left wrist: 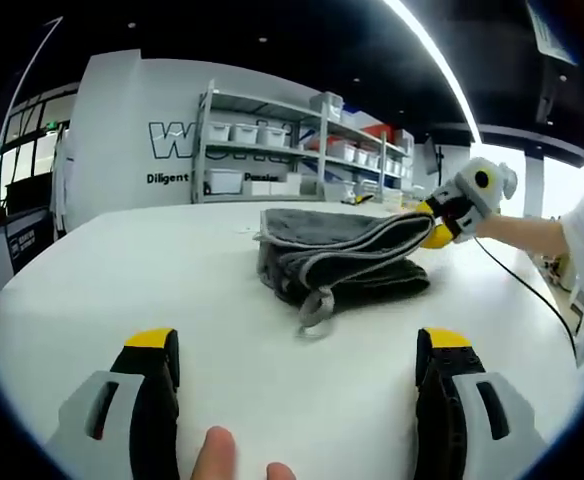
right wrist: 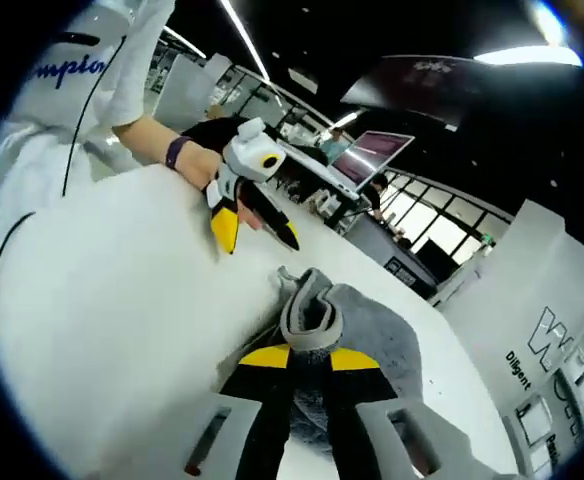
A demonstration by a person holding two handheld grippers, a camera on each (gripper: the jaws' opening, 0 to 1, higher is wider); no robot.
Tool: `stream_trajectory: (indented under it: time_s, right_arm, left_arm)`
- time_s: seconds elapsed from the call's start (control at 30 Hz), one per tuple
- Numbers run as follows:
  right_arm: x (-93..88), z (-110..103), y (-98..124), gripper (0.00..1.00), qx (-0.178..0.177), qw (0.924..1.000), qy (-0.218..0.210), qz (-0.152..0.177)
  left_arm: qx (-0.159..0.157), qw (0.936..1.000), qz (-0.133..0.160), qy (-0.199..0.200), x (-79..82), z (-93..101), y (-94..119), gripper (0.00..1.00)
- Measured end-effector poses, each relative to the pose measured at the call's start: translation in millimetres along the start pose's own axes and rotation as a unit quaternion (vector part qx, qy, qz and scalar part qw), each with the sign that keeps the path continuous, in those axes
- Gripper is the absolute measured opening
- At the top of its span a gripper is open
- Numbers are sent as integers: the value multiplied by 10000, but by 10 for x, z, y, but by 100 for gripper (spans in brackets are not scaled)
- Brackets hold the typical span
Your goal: Open the folded towel by lifting each exposed corner and separating the folded layers until the towel lies flat within the target outline without major curled edges
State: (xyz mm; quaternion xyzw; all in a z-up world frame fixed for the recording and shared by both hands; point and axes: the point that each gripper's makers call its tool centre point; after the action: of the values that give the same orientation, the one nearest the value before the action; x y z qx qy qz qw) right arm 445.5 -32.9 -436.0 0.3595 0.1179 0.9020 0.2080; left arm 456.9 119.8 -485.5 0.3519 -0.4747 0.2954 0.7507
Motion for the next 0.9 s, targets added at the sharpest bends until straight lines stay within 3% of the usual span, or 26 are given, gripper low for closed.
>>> stream_trajectory:
  time_s: [0.1, 0.2, 0.27, 0.33, 0.43, 0.47, 0.5, 0.57, 0.63, 0.7, 0.73, 0.8, 0.83, 0.9]
  right_arm:
    - [147, 36, -28, 6, 4, 9978, -657, 121]
    - [228, 159, -34, 5, -88, 9893, -1413, 343]
    - [308, 346, 5, 5, -327, 9755, -2064, 682]
    - [330, 529, 68, 5, -542, 9544, -2780, 949]
    - [294, 835, 204, 5, -932, 9143, -3689, 1392]
    - [278, 863, 221, 5, -979, 9099, -3777, 1412]
    - [180, 1029, 314, 5, -1248, 8874, -4145, 1585]
    - [67, 1146, 385, 4, -1443, 8725, -4353, 1690]
    - [-112, 1268, 480, 4, -1796, 8506, -4636, 1712]
    - [-317, 1393, 576, 4, -2084, 8190, -5027, 1818]
    - [-416, 1459, 621, 4, -2194, 8071, -5155, 1866]
    - [-634, 1524, 730, 4, -2592, 7714, -5488, 1912]
    - [-819, 1549, 791, 4, -2861, 7581, -5575, 1806]
    - [-1077, 1516, 840, 4, -3194, 7592, -5477, 1469]
  left_arm:
    - [2, 10000, -7, -12, 1, 2, 2, 97]
    - [2, 10000, -11, -29, -2, 3, 2, 97]
    - [2, 10000, -13, -35, -6, 5, 4, 97]
    - [6, 10000, -14, -34, -7, 13, 11, 97]
    - [8, 10000, -16, -32, -9, 16, 15, 97]
    - [9, 10000, -16, -32, -9, 16, 15, 97]
    - [10, 10000, -18, -37, -8, 22, 18, 97]
    - [5, 10000, -16, -31, -6, 32, 21, 97]
    - [7, 10000, -16, -26, -9, 55, 23, 97]
    - [7, 10000, -18, -28, -13, 77, 26, 97]
    - [7, 10000, -19, -30, -14, 82, 27, 97]
    - [10, 10000, -19, -28, -16, 94, 31, 97]
    - [10, 10000, -20, -25, -18, 99, 33, 97]
    - [6, 10000, -20, -22, -21, 113, 36, 97]
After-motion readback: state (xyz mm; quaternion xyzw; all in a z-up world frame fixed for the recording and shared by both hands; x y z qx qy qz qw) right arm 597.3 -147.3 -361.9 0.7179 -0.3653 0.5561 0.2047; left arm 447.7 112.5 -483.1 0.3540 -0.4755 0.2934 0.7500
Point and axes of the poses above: the point that each gripper's makers call its tool centre point, and the gripper's own axes: y roughly backward along the fingers, z roughly to its right, x roughly out of its top, and after that the axes turned 14 degrees about y, right-handed
